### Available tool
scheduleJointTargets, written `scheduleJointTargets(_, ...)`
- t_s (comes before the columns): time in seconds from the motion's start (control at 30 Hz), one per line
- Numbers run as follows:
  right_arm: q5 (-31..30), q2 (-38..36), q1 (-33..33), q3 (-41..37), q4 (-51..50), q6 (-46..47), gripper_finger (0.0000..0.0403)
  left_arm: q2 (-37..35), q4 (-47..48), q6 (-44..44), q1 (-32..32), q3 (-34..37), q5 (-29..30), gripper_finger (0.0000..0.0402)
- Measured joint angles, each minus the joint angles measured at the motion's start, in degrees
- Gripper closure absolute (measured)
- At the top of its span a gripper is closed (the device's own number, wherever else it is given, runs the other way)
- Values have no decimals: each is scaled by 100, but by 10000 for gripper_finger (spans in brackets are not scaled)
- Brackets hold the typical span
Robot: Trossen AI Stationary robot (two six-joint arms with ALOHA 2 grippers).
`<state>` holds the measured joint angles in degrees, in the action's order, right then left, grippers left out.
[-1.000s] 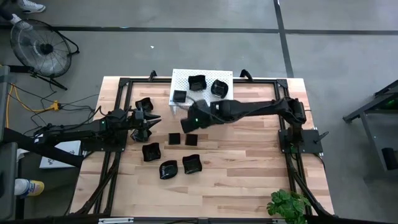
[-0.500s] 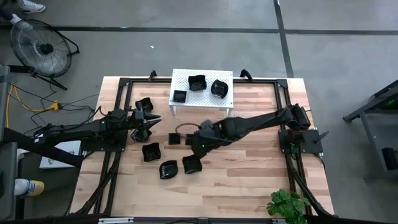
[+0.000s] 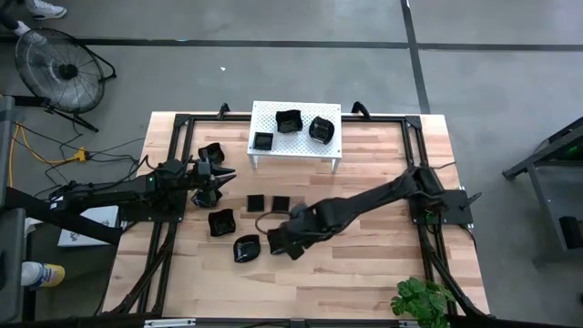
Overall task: Pick & Place Mini shaped plates
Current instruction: Stack the distorted square plate on top of the other distorted square plates on the shelf
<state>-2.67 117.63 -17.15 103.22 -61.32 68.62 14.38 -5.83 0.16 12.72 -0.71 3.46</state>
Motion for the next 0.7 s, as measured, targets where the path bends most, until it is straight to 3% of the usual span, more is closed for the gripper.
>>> scheduleJointTargets(0.7,459,798,332,0,957,354,331,0,1,0,1,0,0,328)
